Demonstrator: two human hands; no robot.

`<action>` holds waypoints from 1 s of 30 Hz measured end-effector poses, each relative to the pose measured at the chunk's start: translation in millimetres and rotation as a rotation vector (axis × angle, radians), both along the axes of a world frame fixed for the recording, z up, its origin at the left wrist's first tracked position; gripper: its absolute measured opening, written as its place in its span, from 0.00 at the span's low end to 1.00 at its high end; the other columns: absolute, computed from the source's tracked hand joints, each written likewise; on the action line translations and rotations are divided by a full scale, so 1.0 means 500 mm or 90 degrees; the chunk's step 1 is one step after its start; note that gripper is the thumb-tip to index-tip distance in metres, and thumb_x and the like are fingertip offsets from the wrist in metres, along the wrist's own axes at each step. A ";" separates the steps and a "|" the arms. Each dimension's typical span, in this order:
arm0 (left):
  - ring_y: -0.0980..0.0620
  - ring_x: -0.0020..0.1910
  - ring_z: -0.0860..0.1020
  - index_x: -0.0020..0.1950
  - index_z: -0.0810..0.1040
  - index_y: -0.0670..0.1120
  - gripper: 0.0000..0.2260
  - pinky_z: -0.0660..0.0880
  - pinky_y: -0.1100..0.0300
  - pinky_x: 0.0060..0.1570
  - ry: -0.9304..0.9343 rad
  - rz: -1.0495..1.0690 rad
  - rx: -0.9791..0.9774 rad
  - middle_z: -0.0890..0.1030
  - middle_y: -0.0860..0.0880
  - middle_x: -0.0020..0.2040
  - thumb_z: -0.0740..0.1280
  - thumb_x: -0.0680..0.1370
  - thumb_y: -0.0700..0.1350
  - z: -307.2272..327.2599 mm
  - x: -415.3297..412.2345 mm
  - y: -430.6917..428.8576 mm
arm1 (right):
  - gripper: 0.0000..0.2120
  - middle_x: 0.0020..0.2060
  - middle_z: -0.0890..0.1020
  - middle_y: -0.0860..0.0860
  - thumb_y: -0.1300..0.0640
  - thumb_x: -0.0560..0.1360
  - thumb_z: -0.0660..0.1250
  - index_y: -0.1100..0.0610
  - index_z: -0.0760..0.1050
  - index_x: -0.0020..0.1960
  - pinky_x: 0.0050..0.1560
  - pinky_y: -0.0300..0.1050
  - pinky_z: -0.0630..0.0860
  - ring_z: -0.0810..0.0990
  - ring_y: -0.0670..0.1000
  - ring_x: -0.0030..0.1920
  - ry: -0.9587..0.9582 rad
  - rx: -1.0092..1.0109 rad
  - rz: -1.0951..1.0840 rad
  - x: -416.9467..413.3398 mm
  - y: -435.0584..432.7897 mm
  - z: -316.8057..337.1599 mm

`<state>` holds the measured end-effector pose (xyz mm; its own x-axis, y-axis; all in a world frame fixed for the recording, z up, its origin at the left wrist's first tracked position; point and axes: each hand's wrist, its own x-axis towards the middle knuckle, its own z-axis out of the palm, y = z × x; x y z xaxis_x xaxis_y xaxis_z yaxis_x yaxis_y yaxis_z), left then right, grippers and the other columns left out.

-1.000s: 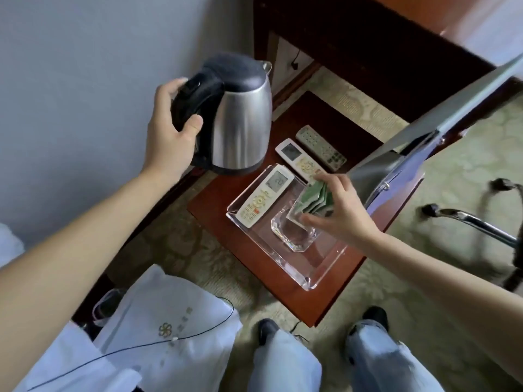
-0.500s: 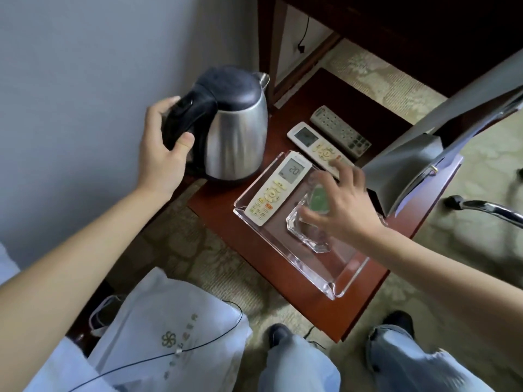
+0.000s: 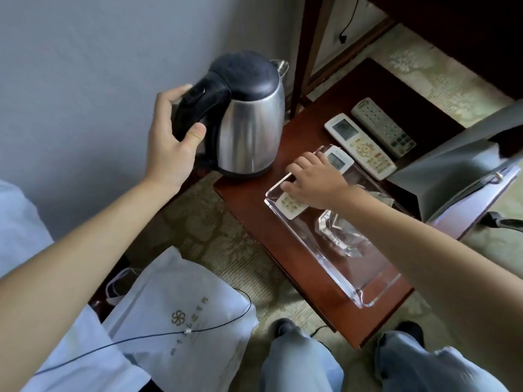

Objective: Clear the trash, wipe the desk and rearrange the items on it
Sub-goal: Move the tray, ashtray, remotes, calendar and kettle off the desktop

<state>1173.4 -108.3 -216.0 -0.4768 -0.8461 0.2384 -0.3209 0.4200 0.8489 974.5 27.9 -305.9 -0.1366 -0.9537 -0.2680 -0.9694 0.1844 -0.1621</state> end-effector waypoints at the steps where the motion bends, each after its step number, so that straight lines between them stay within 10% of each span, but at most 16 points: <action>1: 0.58 0.57 0.73 0.63 0.68 0.47 0.19 0.68 0.66 0.60 0.006 -0.004 0.004 0.72 0.59 0.55 0.63 0.73 0.34 -0.001 -0.005 0.005 | 0.32 0.56 0.75 0.56 0.38 0.73 0.45 0.59 0.73 0.58 0.68 0.56 0.56 0.68 0.58 0.62 -0.001 -0.017 0.000 0.000 0.011 -0.001; 7: 0.65 0.56 0.72 0.62 0.66 0.49 0.21 0.66 0.69 0.59 0.053 -0.048 0.032 0.71 0.57 0.56 0.62 0.73 0.33 -0.019 -0.039 0.043 | 0.25 0.64 0.71 0.54 0.43 0.77 0.50 0.57 0.69 0.65 0.72 0.51 0.48 0.59 0.54 0.71 -0.096 -0.014 -0.039 -0.019 0.060 0.005; 18: 0.68 0.54 0.71 0.59 0.62 0.58 0.22 0.67 0.71 0.57 -0.055 -0.139 0.089 0.69 0.60 0.55 0.65 0.73 0.37 -0.035 -0.018 0.058 | 0.15 0.60 0.72 0.53 0.53 0.77 0.60 0.57 0.72 0.62 0.62 0.49 0.69 0.69 0.54 0.62 -0.190 -0.040 -0.085 -0.036 0.082 0.069; 24: 0.48 0.58 0.71 0.61 0.73 0.44 0.16 0.66 0.61 0.56 -0.264 -0.156 -0.184 0.75 0.46 0.57 0.62 0.74 0.42 0.083 -0.002 0.042 | 0.14 0.58 0.75 0.51 0.55 0.78 0.58 0.55 0.72 0.62 0.45 0.46 0.71 0.70 0.52 0.59 -0.090 -0.089 -0.028 -0.018 0.111 0.173; 30: 0.47 0.56 0.73 0.60 0.77 0.47 0.16 0.68 0.58 0.41 -0.376 -0.318 -0.341 0.78 0.48 0.56 0.60 0.73 0.43 0.270 -0.057 0.100 | 0.12 0.45 0.79 0.54 0.56 0.75 0.58 0.58 0.76 0.53 0.38 0.48 0.74 0.76 0.57 0.47 -0.005 -0.190 0.046 -0.032 0.165 0.370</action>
